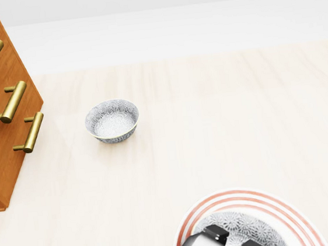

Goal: Put the bowl in the middle on the plate.

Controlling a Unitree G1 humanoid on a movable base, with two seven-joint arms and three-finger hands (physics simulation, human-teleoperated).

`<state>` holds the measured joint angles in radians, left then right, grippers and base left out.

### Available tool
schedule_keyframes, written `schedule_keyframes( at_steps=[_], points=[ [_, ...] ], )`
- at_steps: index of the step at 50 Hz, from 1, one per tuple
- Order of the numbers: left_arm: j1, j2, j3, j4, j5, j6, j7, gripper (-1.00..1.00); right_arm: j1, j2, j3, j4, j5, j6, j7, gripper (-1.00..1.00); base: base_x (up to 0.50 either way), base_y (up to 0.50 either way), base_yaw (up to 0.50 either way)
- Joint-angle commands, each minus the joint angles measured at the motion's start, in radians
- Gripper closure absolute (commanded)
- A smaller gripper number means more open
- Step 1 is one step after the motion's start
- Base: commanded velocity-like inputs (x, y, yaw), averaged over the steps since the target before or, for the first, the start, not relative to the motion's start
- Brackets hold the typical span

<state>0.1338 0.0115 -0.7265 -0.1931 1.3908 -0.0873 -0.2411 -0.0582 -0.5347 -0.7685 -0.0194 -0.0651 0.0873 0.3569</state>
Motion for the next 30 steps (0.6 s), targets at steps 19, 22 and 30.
schedule_keyframes(
  at_steps=[19, 22, 30],
  points=[
    [-0.029, -0.035, -0.006, 0.064, -0.03, 0.0, 0.091, 1.0, 0.0, -0.001, 0.0, 0.002, -0.001, 0.0, 0.002, -1.0, 0.0, 0.0, 0.0],
    [-0.03, -0.037, -0.003, 0.073, -0.029, 0.0, 0.097, 1.0, 0.002, 0.0, -0.002, -0.002, 0.0, 0.0, 0.003, -1.0, 0.0, 0.0, 0.0],
    [-0.032, -0.043, 0.002, 0.072, -0.027, 0.0, 0.085, 1.0, -0.001, 0.0, 0.001, 0.008, -0.002, 0.0, 0.0, -1.0, 0.0, 0.0, 0.0]
  ],
)
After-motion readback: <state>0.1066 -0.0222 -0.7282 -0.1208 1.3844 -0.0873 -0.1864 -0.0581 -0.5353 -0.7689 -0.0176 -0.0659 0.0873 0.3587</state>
